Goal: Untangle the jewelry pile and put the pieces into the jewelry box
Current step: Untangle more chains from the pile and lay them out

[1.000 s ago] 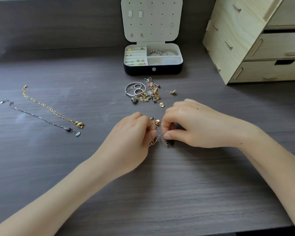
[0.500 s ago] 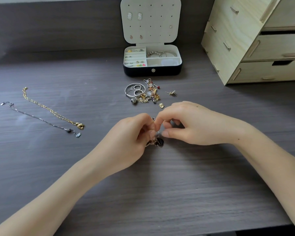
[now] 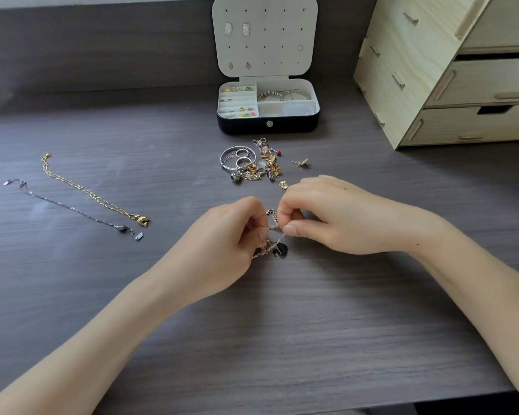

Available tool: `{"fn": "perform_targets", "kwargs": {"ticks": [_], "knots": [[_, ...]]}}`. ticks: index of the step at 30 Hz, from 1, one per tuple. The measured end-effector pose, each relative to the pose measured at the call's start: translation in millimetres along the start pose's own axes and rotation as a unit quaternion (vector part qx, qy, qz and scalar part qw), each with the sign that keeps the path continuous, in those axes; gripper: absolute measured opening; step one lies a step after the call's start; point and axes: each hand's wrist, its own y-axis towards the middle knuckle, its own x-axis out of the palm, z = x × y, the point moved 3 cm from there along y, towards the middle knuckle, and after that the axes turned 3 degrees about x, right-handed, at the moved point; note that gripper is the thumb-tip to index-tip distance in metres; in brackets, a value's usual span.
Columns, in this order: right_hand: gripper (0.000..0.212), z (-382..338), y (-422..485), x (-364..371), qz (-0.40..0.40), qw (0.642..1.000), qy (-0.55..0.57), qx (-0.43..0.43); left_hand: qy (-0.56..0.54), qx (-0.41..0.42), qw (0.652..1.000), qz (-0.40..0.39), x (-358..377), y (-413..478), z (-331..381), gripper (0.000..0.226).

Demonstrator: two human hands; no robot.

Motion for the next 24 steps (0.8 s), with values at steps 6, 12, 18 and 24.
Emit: {"fn": "perform_targets", "kwargs": {"ticks": [6, 12, 18, 24], "knots": [[0.026, -2.7, -5.0, -4.3, -0.040, 0.999, 0.032, -0.015, 0.007, -0.001, 1.000, 0.023, 1.1, -0.6, 2.3, 0.015], [0.030, -2.3, -6.6, -1.7, -0.070, 0.997, -0.029, -0.002, -0.060, -0.019, 0.997, 0.054, -0.8, -0.1, 2.6, 0.016], [0.028, -3.8, -8.1, -3.2, -0.076, 0.997, -0.026, 0.005, -0.121, -0.017, 0.988, 0.098, -5.4, 2.1, -0.1, 0.022], [0.014, -1.7, -6.9, -6.2, -0.015, 0.999, 0.035, 0.021, -0.140, 0.020, 0.986, 0.090, -12.3, 0.5, 6.2, 0.020]]}}
